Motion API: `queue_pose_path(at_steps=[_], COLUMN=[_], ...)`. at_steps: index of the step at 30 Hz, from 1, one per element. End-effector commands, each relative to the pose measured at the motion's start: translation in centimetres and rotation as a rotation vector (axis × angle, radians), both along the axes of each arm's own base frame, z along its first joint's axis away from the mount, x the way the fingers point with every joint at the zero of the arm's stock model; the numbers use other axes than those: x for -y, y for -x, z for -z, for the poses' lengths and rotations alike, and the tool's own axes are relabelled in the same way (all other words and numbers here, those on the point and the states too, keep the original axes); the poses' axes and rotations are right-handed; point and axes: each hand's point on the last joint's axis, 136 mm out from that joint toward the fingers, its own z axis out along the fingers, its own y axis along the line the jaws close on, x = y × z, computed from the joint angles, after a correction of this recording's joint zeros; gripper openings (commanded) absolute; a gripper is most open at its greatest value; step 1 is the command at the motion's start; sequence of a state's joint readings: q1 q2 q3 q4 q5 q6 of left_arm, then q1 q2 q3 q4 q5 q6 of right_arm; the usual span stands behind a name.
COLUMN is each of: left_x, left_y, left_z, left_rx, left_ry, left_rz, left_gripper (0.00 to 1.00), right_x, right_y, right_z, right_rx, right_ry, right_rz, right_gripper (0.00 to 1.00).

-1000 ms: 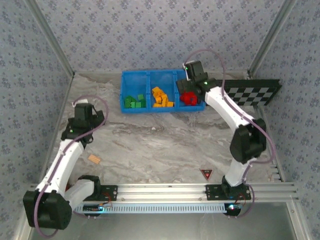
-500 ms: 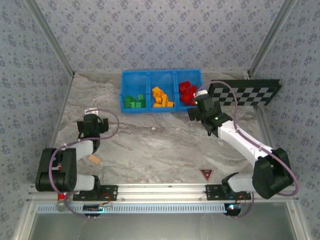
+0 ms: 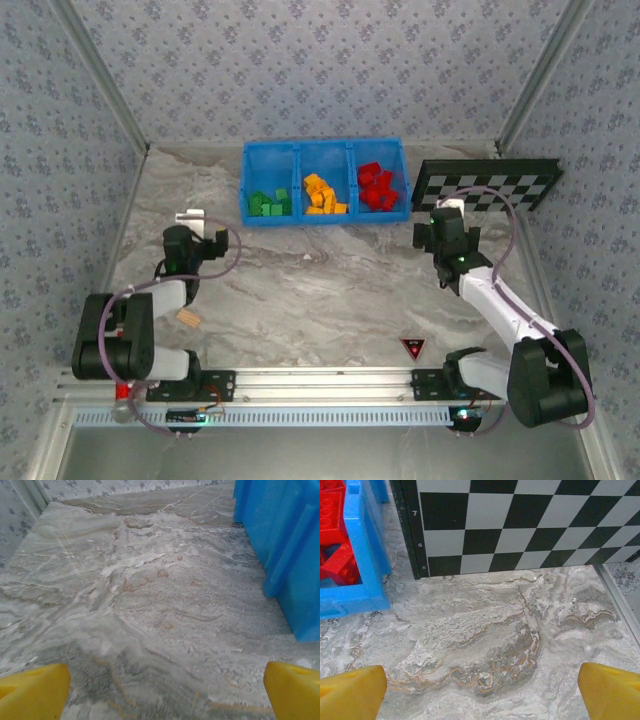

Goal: Sort the legos into containers by color
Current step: Reset both arms

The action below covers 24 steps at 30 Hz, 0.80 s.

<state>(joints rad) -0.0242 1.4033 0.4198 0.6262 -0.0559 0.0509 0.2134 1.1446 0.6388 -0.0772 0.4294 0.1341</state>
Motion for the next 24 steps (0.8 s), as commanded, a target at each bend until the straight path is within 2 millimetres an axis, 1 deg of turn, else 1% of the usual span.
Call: queue_pose_path(at_steps=[1, 4, 6, 7, 8, 10, 11, 13, 16, 19, 21, 24], left_x=[0.5, -0.5, -1.4, -1.8, -2.1, -2.3, -2.3, -2.5, -2.6, -2.5, -2.5, -2.5], left_y=[-1.5, -1.1, -0.9, -1.0, -0.9, -0.9, -0.8, -1.2, -1.2, -1.2, -1.2, -1.2], left_z=[-0.5, -0.1, 0.7, 0.5, 0.7, 0.6, 0.7, 0.8, 0.9, 0.8, 0.9, 0.9], left_rx=[0.024, 0.071, 0.087, 0.106, 0.084, 0.098, 0.088, 0.07, 0.062, 0.063, 0.063, 0.063], left_ry=[0.036, 0.042, 0.041, 0.041, 0.044, 0.043, 0.047, 0.051, 0.064, 0.065, 0.064, 0.063], left_rz=[0.025, -0.036, -0.085, -0.113, -0.129, -0.14, -0.144, -0.151, -0.142, -0.141, -0.142, -0.141], left_gripper=[0.99, 0.99, 0.99, 0.99, 0.99, 0.99, 0.99, 0.99, 0.99, 0.99, 0.99, 0.99], right_x=[0.7, 1.5, 1.4, 1.2, 1.1, 1.2, 1.1, 1.2, 1.1, 0.9, 1.0, 0.7], right_y=[-0.3, -0.2, -0.3, -0.3, -0.3, -0.6, -0.8, -1.3, -2.1, -3.1, -3.7, -4.2], right_z=[0.0, 1.0, 0.9, 0.9, 0.8, 1.0, 1.5, 2.3, 3.3, 3.0, 3.3, 5.3], right_rx=[0.07, 0.116, 0.176, 0.21, 0.236, 0.256, 0.239, 0.226, 0.209, 0.245, 0.263, 0.248], right_ry=[-0.014, -0.011, -0.002, 0.003, 0.004, 0.0, 0.008, -0.006, -0.01, -0.004, -0.047, -0.046], right_rz=[-0.006, -0.014, -0.045, -0.07, -0.088, -0.115, -0.146, -0.163, -0.182, -0.208, -0.209, -0.231], right_gripper=[1.0, 1.0, 1.0, 1.0, 1.0, 1.0, 1.0, 1.0, 1.0, 1.0, 1.0, 1.0])
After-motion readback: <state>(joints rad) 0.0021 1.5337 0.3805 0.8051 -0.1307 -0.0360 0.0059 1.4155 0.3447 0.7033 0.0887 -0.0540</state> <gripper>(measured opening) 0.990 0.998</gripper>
